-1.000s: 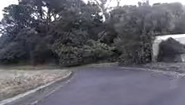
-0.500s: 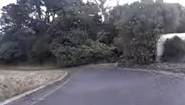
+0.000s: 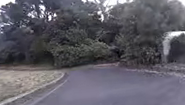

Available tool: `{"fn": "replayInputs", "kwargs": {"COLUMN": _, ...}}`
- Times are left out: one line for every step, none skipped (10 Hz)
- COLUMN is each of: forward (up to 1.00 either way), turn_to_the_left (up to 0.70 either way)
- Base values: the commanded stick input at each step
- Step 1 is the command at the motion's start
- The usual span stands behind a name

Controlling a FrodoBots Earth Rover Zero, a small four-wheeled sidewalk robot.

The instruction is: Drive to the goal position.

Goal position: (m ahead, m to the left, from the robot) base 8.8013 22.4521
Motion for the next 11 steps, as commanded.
{"fn": "replayInputs", "kwargs": {"forward": 1.00, "turn_to_the_left": 0.40}}
{"fn": "replayInputs", "kwargs": {"forward": 1.00, "turn_to_the_left": 0.15}}
{"fn": "replayInputs", "kwargs": {"forward": 1.00, "turn_to_the_left": 0.00}}
{"fn": "replayInputs", "kwargs": {"forward": 1.00, "turn_to_the_left": 0.00}}
{"fn": "replayInputs", "kwargs": {"forward": 1.00, "turn_to_the_left": 0.00}}
{"fn": "replayInputs", "kwargs": {"forward": 1.00, "turn_to_the_left": 0.00}}
{"fn": "replayInputs", "kwargs": {"forward": 1.00, "turn_to_the_left": 0.00}}
{"fn": "replayInputs", "kwargs": {"forward": 1.00, "turn_to_the_left": 0.00}}
{"fn": "replayInputs", "kwargs": {"forward": 1.00, "turn_to_the_left": 0.00}}
{"fn": "replayInputs", "kwargs": {"forward": 1.00, "turn_to_the_left": 0.00}}
{"fn": "replayInputs", "kwargs": {"forward": 1.00, "turn_to_the_left": 0.00}}
